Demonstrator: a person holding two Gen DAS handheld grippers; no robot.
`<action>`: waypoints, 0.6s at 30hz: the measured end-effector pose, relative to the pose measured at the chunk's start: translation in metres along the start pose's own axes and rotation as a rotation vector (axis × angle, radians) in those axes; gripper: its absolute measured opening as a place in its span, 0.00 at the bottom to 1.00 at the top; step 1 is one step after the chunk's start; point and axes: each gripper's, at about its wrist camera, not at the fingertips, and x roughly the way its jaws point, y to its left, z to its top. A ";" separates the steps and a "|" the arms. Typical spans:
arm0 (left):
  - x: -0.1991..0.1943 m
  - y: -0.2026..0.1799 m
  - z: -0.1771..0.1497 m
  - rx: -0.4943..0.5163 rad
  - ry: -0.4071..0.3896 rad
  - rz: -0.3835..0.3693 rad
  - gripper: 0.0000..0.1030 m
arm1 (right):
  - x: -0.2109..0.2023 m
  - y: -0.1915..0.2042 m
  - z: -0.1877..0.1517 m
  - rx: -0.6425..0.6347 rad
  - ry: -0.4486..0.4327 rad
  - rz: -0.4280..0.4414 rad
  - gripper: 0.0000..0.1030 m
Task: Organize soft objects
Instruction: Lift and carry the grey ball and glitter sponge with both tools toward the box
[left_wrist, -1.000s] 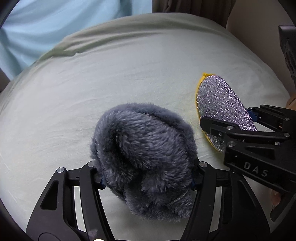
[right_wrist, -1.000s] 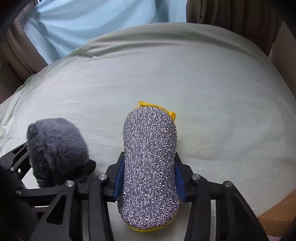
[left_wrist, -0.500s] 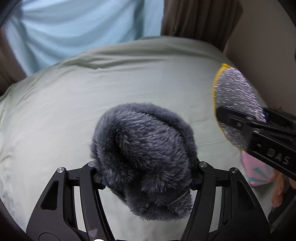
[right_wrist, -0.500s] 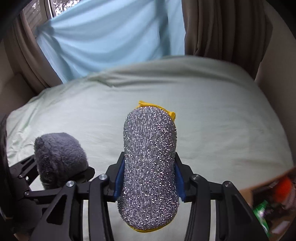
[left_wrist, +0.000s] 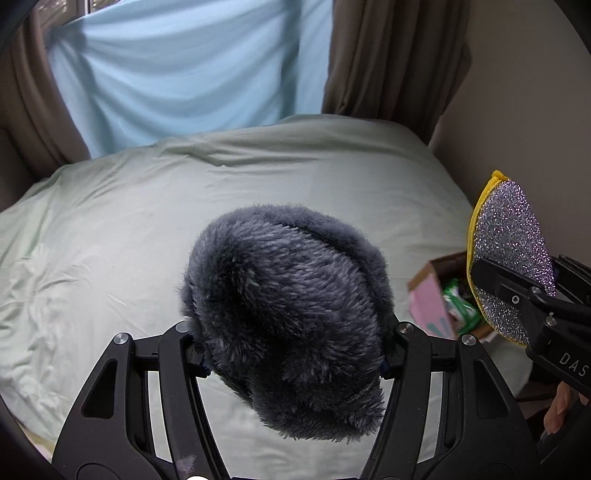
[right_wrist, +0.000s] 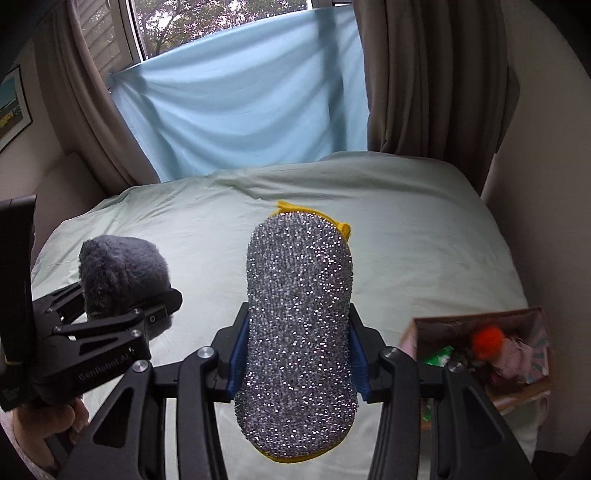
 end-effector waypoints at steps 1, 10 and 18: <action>-0.007 -0.008 -0.001 0.002 -0.002 -0.007 0.56 | -0.002 -0.003 0.000 -0.002 0.000 -0.001 0.41; -0.005 -0.115 0.000 0.054 0.006 -0.101 0.56 | -0.031 -0.078 -0.013 0.033 0.011 -0.055 0.41; 0.055 -0.214 0.008 0.099 0.067 -0.165 0.56 | -0.031 -0.181 -0.029 0.104 0.059 -0.116 0.41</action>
